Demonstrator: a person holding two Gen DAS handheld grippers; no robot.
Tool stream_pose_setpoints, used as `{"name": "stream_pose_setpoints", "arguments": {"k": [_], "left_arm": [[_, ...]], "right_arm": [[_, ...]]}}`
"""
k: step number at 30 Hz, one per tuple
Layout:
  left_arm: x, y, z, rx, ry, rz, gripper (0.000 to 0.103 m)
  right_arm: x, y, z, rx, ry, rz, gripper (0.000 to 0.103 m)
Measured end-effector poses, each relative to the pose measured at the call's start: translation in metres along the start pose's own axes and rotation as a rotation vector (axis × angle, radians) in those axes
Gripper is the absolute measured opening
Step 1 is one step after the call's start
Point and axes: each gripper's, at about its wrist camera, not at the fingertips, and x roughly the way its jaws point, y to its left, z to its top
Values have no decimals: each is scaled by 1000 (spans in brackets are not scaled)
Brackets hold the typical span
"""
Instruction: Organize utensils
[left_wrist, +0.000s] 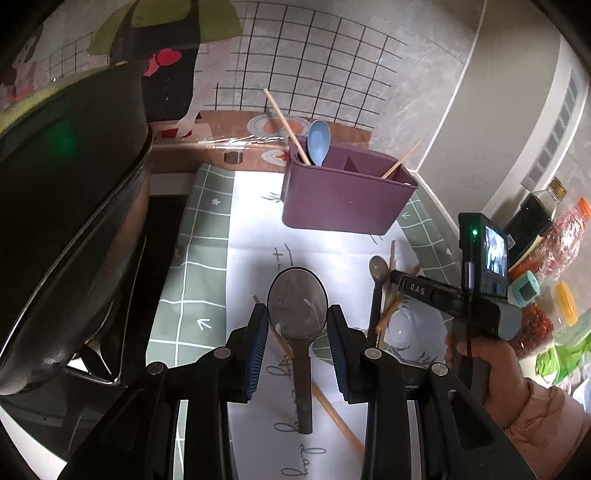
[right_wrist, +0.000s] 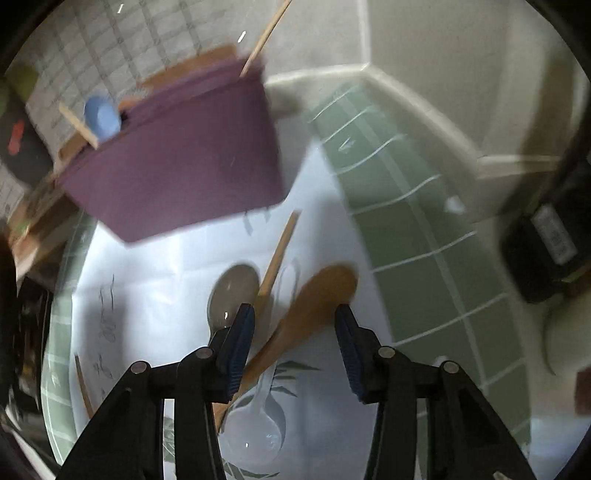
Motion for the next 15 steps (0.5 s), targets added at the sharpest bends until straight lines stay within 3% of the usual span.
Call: {"name": "stream_pose_setpoints", "arguments": {"k": [1, 2, 3, 4, 7, 12, 15], "left_arm": [[1, 1, 0, -3, 2, -1, 34], [2, 1, 0, -3, 5, -1, 34], [2, 1, 0, -1, 8, -2, 34], [3, 0, 0, 1, 10, -3, 34], [3, 0, -1, -4, 12, -9, 34], [4, 2, -2, -27, 10, -15, 34], [4, 0, -3, -30, 5, -12, 34]], "right_arm": [[1, 3, -1, -39, 8, 13, 42], [1, 5, -2, -91, 20, 48, 31], [0, 6, -4, -125, 25, 69, 29], [-4, 5, -8, -183, 34, 107, 21], [-15, -2, -18, -306, 53, 168, 14], [-37, -27, -22, -383, 63, 211, 13], [-46, -34, -17, -370, 28, 184, 26]]}}
